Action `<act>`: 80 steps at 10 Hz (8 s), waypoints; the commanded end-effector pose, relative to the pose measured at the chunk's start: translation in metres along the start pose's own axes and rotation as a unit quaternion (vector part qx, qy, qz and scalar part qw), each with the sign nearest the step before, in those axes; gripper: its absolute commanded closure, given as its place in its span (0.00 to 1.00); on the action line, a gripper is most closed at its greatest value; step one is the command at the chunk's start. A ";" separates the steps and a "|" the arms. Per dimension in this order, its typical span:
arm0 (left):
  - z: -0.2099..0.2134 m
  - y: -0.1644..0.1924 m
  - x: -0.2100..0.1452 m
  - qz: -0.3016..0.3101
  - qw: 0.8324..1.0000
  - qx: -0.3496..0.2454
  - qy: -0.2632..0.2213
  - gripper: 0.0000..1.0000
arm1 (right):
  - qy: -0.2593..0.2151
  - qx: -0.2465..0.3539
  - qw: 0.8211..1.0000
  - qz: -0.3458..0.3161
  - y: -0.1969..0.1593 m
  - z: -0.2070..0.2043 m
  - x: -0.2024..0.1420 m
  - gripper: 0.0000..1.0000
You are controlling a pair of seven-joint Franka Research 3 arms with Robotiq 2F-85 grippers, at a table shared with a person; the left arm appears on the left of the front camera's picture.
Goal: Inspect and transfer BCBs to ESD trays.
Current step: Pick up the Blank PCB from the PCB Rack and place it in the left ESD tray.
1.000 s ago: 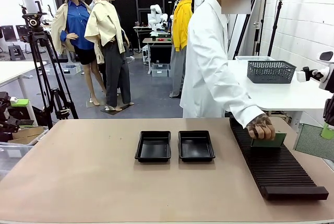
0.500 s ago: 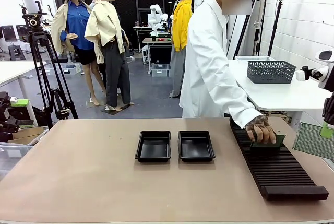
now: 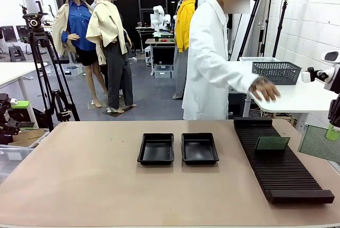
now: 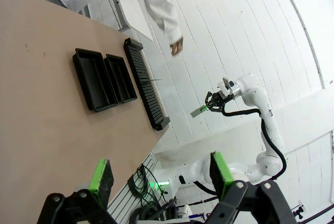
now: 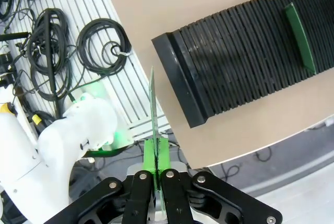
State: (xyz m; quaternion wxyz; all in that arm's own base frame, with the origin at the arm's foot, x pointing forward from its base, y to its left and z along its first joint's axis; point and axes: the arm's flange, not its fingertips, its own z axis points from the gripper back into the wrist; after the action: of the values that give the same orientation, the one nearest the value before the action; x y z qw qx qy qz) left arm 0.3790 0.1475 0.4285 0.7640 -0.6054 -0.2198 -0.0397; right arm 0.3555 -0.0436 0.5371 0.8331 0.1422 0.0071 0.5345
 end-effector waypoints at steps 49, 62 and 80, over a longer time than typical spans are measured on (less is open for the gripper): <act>0.001 -0.002 0.000 0.005 1.000 0.000 -0.003 0.02 | -0.236 0.126 0.794 -0.546 -0.048 -0.181 0.432 1.00; 0.001 -0.002 0.000 0.005 1.000 0.000 -0.003 0.02 | -0.184 0.118 0.805 -0.551 -0.074 -0.243 0.447 1.00; 0.001 -0.002 0.000 0.005 1.000 0.000 -0.003 0.02 | -0.160 0.045 0.807 -0.566 -0.046 -0.202 0.432 0.00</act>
State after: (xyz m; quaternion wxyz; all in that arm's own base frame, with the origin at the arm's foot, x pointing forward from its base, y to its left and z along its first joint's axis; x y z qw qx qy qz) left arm 0.3792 0.1471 0.4284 0.7643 -0.6051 -0.2193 -0.0400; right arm 0.5584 0.3729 0.3887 0.9629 0.2640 -0.0250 -0.0509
